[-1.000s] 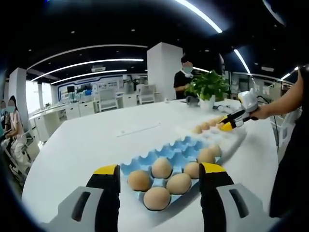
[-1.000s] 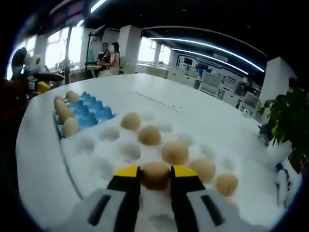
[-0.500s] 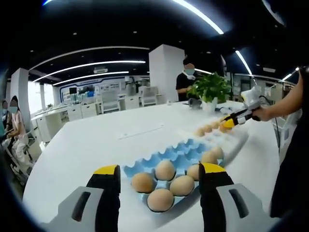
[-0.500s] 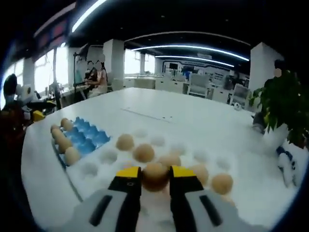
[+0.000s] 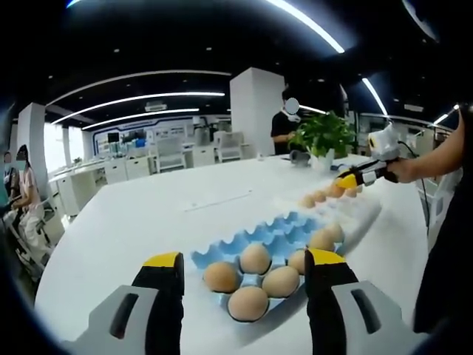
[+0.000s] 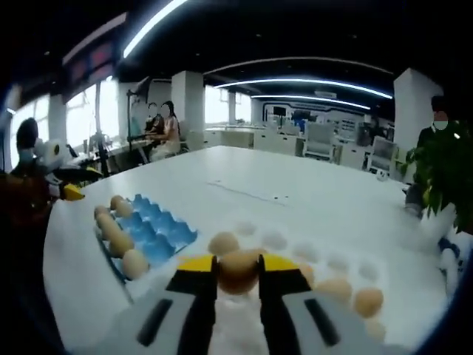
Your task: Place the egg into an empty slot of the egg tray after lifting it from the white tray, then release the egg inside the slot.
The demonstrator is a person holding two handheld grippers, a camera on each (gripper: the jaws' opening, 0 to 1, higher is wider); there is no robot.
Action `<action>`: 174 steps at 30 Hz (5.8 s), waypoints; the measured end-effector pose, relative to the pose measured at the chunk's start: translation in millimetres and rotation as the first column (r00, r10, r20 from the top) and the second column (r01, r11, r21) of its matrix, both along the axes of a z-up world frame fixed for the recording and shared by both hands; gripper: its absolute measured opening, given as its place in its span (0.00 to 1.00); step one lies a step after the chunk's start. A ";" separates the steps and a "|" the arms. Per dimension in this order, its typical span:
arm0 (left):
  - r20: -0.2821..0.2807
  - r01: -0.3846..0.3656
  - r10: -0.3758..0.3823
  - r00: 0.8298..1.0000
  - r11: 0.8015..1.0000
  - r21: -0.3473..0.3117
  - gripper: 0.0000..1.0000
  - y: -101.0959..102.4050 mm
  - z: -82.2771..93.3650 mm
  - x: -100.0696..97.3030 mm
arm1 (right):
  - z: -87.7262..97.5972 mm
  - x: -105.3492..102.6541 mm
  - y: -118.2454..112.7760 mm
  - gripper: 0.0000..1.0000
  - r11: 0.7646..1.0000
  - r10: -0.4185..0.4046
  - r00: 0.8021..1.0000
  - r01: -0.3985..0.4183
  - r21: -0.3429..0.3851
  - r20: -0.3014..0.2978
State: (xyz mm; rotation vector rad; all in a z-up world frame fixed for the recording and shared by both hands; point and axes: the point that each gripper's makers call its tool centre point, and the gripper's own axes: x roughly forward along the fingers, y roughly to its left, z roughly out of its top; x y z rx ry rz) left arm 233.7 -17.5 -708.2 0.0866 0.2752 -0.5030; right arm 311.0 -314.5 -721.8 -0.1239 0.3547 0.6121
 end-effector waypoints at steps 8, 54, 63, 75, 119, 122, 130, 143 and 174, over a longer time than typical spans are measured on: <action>0.000 0.000 0.000 1.000 1.000 -0.001 0.67 -1.9 -0.8 1.3 | 3.0 -0.4 48.4 0.21 0.994 0.100 0.995 -0.100 0.035 -0.002; -0.021 -0.021 0.021 1.000 1.000 0.003 0.69 8.9 -8.5 -0.9 | -41.8 -17.0 225.0 0.20 0.887 0.462 0.881 -0.458 0.054 -0.108; -0.014 -0.014 0.013 1.000 1.000 -0.010 0.68 5.6 -5.2 -1.4 | -42.9 -16.2 222.3 0.21 0.890 0.454 0.882 -0.444 0.105 -0.122; -0.009 -0.005 0.005 1.000 1.000 -0.007 0.68 3.2 -3.0 -1.3 | -45.7 -19.1 220.8 0.28 0.891 0.451 0.882 -0.436 0.130 -0.133; -0.007 0.012 -0.012 1.000 1.000 -0.009 0.65 -7.8 0.7 -0.2 | -27.6 8.0 -77.7 0.25 0.962 -0.274 0.962 0.274 0.016 -0.006; -0.019 0.024 -0.024 1.000 1.000 -0.010 0.64 -11.0 -1.1 -1.2 | -27.8 7.7 -95.7 0.26 0.944 -0.329 0.944 0.329 0.000 0.010; -0.032 0.034 -0.034 0.999 0.999 -0.007 0.62 -13.4 -3.9 -2.2 | -41.1 2.3 -108.4 0.27 0.934 -0.358 0.933 0.357 -0.035 -0.037; -0.033 0.035 -0.036 0.999 0.999 -0.013 0.61 -13.0 -3.4 -0.6 | -53.3 -0.7 -114.7 0.26 0.923 -0.379 0.923 0.383 0.045 -0.071; -0.022 0.027 -0.027 0.999 1.000 -0.007 0.61 -7.3 -0.9 -1.4 | -15.0 -3.3 -73.0 0.24 0.961 -0.275 0.961 0.276 -0.002 0.027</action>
